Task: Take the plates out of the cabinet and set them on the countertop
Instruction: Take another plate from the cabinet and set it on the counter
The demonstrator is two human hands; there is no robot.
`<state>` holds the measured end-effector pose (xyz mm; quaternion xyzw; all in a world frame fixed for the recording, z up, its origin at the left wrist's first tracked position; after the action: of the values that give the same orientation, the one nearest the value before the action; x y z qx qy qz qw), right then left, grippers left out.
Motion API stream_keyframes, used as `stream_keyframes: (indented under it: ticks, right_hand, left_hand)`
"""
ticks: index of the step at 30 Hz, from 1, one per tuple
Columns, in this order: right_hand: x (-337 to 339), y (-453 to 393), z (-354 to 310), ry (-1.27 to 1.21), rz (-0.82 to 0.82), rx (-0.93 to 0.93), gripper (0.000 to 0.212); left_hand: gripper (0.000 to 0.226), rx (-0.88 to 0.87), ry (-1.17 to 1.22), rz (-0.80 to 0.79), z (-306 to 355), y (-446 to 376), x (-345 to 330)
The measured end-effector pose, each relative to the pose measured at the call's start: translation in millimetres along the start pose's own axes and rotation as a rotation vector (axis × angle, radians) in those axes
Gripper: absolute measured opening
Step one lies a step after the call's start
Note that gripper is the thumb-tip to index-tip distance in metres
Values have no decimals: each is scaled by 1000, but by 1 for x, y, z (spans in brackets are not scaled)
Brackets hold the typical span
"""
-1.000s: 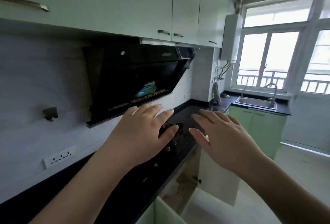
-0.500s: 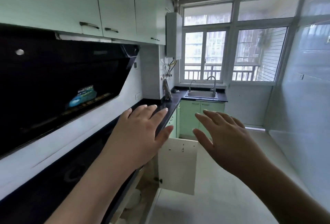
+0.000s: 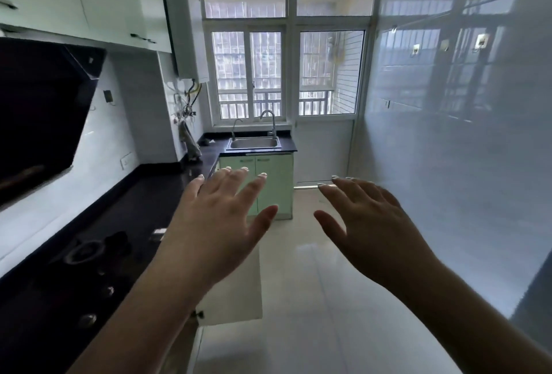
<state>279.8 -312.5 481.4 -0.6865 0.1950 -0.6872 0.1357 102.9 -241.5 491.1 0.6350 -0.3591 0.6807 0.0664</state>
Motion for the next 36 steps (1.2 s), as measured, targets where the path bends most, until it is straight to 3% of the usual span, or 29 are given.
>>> stream_keyframes:
  ticks: [11,17,25,31,36]
  right_hand:
    - [-65,-69,123,-34,-14,-90,61]
    - [-96,-118,159,-66,-17,-58,59]
    - [-136,-190,162,-80,-59,22,63]
    - [-175,-267,154,-54,-51,97,69]
    - [-208,-349,139,-58,-38,157,67]
  left_hand:
    - [73,-56,24,34,65,-134,-77]
    - [72,-17,4,13,66,-185,-114]
    - [74,52,25,-10,35,-234,-150]
    - [82,165,27,11,-33,-287,-178]
    - [75,202,13,18,-84,-341,-203]
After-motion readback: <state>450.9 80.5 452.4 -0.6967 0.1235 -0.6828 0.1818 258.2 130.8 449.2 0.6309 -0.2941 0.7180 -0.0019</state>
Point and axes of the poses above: each hand's wrist, its own y-axis away from the middle knuckle, its own x-axis out of the back of the hand, z = x × y, the point moved 7 cm from there along -y, towards the middle knuckle
